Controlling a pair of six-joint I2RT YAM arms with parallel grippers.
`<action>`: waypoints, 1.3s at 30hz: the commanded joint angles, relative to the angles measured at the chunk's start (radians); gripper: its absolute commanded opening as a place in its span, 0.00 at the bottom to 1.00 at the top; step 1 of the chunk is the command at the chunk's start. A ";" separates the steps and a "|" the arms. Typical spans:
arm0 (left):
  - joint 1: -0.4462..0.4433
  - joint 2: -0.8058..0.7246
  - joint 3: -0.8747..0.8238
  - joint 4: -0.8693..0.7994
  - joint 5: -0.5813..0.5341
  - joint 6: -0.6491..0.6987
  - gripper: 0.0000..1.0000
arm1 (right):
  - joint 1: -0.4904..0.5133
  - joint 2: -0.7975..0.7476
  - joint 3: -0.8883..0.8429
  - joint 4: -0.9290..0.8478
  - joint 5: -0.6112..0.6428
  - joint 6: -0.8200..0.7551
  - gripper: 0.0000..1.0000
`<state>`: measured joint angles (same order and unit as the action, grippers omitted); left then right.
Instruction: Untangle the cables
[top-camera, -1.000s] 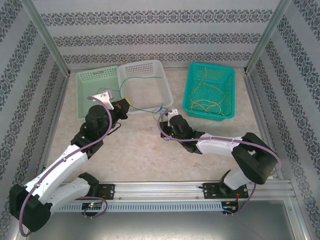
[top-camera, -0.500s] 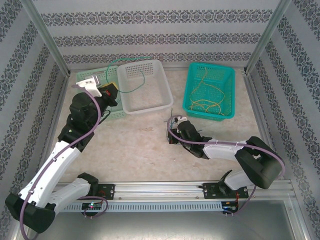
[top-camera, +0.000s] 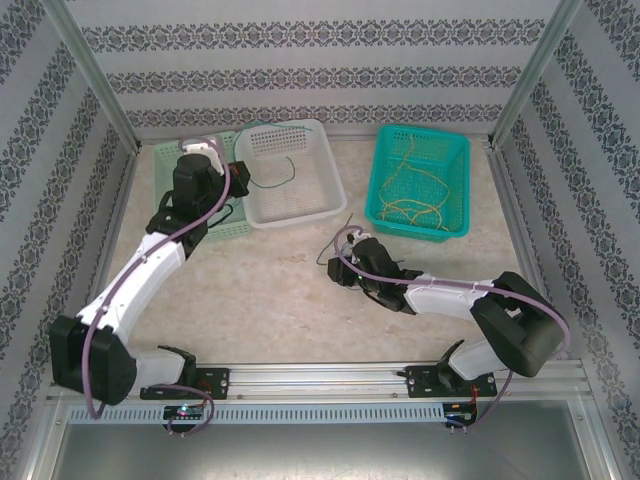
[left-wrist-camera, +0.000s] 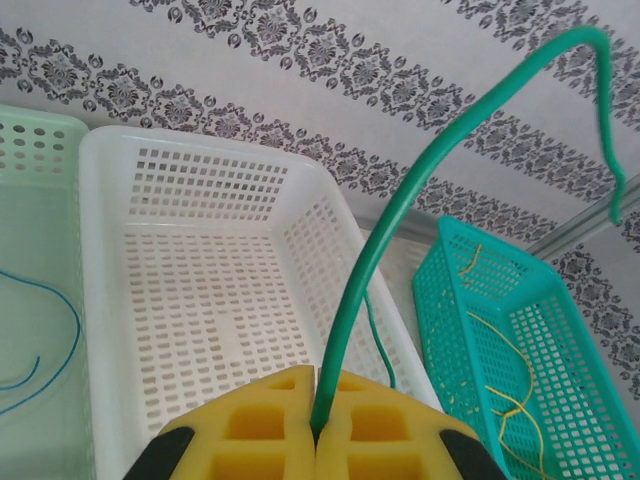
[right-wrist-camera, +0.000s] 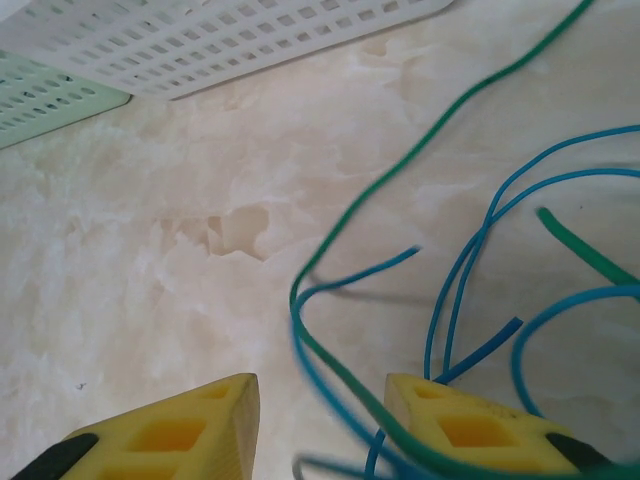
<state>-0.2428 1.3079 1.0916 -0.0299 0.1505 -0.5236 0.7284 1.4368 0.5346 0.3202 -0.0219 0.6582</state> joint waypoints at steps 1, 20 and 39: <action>0.030 0.087 0.070 0.002 0.100 -0.015 0.00 | -0.009 -0.026 0.008 -0.021 -0.019 0.020 0.38; 0.036 0.084 -0.014 0.162 0.415 0.067 0.00 | -0.148 -0.304 0.124 -0.125 -0.035 0.145 0.65; 0.012 -0.044 -0.112 0.176 0.592 0.198 0.00 | -0.239 0.071 0.477 -0.128 -0.330 0.089 0.62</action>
<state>-0.2211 1.2808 0.9901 0.0948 0.6991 -0.3454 0.4866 1.4864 0.9649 0.1818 -0.3016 0.7502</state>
